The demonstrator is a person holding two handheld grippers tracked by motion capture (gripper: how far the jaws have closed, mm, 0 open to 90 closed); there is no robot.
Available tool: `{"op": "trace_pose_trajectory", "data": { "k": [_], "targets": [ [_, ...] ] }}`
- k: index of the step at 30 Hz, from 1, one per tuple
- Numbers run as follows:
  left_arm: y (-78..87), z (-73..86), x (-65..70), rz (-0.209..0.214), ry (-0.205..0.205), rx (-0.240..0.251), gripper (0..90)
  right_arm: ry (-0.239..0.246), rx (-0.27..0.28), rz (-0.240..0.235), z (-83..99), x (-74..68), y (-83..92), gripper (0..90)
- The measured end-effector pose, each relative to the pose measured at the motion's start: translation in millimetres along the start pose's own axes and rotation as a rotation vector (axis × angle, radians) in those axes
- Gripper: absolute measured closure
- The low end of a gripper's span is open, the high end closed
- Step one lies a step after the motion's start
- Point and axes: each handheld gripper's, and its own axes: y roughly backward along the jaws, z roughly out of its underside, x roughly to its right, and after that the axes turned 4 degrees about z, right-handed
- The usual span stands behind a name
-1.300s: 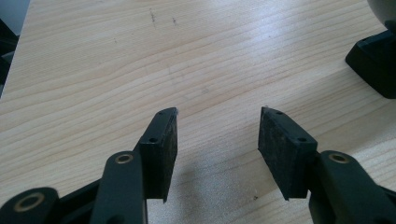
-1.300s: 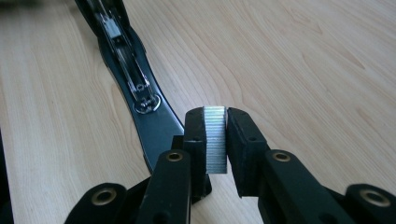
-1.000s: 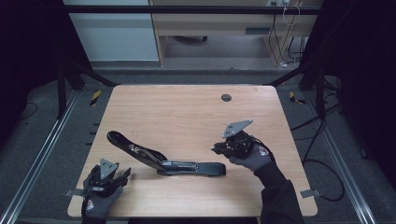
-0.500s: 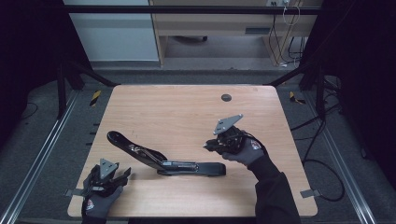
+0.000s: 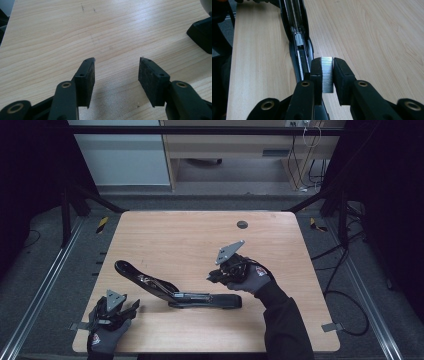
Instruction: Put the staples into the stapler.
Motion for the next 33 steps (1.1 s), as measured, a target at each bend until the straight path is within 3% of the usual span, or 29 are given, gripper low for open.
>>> {"op": "trace_pose_trajectory", "data": {
  "k": [19,33],
  "targets": [
    [-0.2,-0.1,0.9,0.001,-0.003,-0.001,47.1,0.049,-0.033,-0.081,-2.8,-7.7,-27.3,78.4],
    [-0.5,-0.4,2.2,0.001,-0.008,-0.001,47.1,0.063,-0.061,-0.093,-2.4,-15.9,-40.7,78.4]
  ]
}}
